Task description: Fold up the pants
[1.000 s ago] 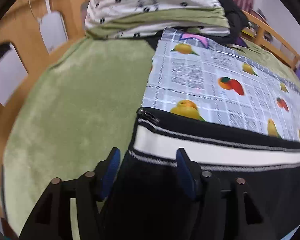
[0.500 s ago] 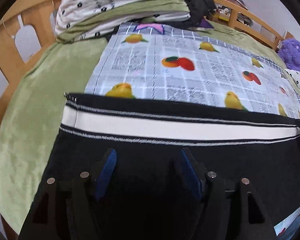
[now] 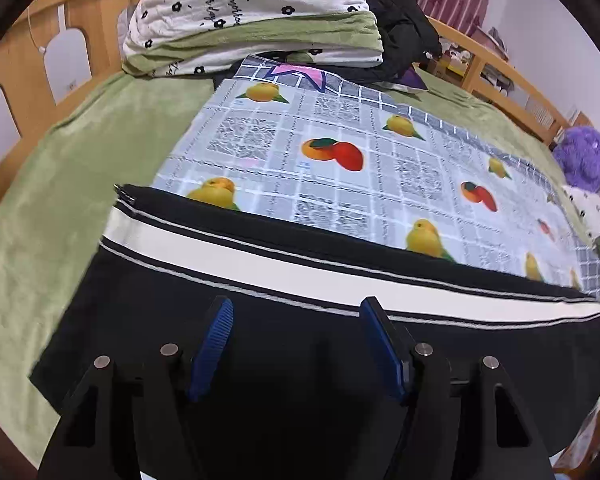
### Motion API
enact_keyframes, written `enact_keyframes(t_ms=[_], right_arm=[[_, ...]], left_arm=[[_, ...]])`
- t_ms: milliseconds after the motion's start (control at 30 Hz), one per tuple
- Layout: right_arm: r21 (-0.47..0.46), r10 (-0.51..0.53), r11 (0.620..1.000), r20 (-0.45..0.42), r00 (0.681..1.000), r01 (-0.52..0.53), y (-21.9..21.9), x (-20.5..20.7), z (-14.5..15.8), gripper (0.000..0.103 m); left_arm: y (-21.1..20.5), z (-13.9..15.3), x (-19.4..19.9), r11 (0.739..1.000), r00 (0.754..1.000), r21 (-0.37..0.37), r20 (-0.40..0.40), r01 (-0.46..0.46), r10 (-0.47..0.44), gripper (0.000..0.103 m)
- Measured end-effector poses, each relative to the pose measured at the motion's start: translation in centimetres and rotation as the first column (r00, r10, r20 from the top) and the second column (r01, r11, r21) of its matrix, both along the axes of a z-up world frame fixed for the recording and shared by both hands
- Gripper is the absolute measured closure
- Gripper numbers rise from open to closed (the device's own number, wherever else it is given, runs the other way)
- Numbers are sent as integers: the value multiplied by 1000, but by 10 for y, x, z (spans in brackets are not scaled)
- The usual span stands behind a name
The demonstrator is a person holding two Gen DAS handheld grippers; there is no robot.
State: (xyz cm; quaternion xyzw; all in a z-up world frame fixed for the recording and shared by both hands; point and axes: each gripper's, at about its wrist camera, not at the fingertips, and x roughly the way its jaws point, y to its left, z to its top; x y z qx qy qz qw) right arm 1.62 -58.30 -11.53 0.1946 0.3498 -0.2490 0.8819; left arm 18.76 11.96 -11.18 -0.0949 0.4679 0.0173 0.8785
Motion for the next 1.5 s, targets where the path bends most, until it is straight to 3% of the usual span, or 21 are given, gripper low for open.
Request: enact_keyframes(t_ms=[167, 233, 267, 300, 333, 400, 433, 500, 567, 633, 800, 900, 1033, 1167, 1267, 1367, 1433, 1500], right_arm=[[232, 46, 972, 3, 999, -46, -19, 30, -54, 50], [281, 19, 960, -17, 1000, -13, -24, 54, -70, 45], [282, 7, 959, -12, 1000, -4, -25, 62, -69, 47], [274, 0, 962, -14, 1000, 4, -27, 70, -65, 67], [266, 25, 964, 4, 1000, -25, -28, 75, -57, 77], [238, 54, 968, 137, 989, -86, -31, 69, -30, 83], [181, 75, 977, 193, 978, -111, -30, 63, -15, 83], [65, 101, 992, 154, 983, -112, -27, 64, -7, 80], [78, 95, 992, 20, 995, -96, -39, 76, -30, 73], [163, 115, 982, -119, 986, -95, -52, 81, -62, 68], [64, 78, 995, -72, 994, -74, -31, 41, -36, 62], [40, 147, 989, -63, 987, -144, 1, 29, -15, 62], [8, 272, 962, -63, 960, -272, 52, 23, -2, 61], [38, 356, 934, -114, 927, -354, 88, 27, -23, 61], [40, 340, 939, -238, 910, -340, 99, 23, -54, 64], [20, 311, 949, -243, 919, -316, 107, 11, -43, 64], [47, 327, 945, -189, 926, -324, 120, 3, -22, 64], [13, 335, 941, -153, 930, -337, 141, 1, 0, 64]], left_arm=[[-7, -14, 6, 992, 998, -120, -44, -45, 40, 39], [-11, -18, 7, 991, 997, -120, -60, -59, 52, 39], [-13, -17, 6, 993, 997, -104, -55, -60, 55, 39], [-15, -16, 5, 995, 997, -85, -47, -60, 56, 39], [-17, -14, 3, 997, 998, -58, -37, -56, 54, 39], [-18, -10, 0, 998, 999, -34, -21, -43, 42, 39], [-18, -9, -2, 999, 999, -30, -9, -32, 31, 39], [-18, -9, -3, 999, 1000, -29, 1, -15, 15, 39], [-21, -12, -3, 999, 1000, -38, -6, 8, -8, 39], [-25, -17, -3, 999, 999, -30, -30, 23, -24, 39], [-34, -15, -16, 994, 994, 28, -30, 109, -108, 39], [-28, -12, -30, 991, 993, 66, -28, 115, -114, 39], [-1, -7, -57, 995, 996, 41, -21, 91, -90, 39], [30, -20, -86, 994, 997, 79, -18, 75, -74, 39], [60, -38, -106, 993, 998, 115, -67, 10, -3, 39], [86, -39, -133, 998, 999, 61, -45, -24, 26, 39], [99, -36, -148, 998, 999, 38, -23, -42, 43, 39], [109, -33, -154, 998, 999, 24, -11, -51, 51, 39]])
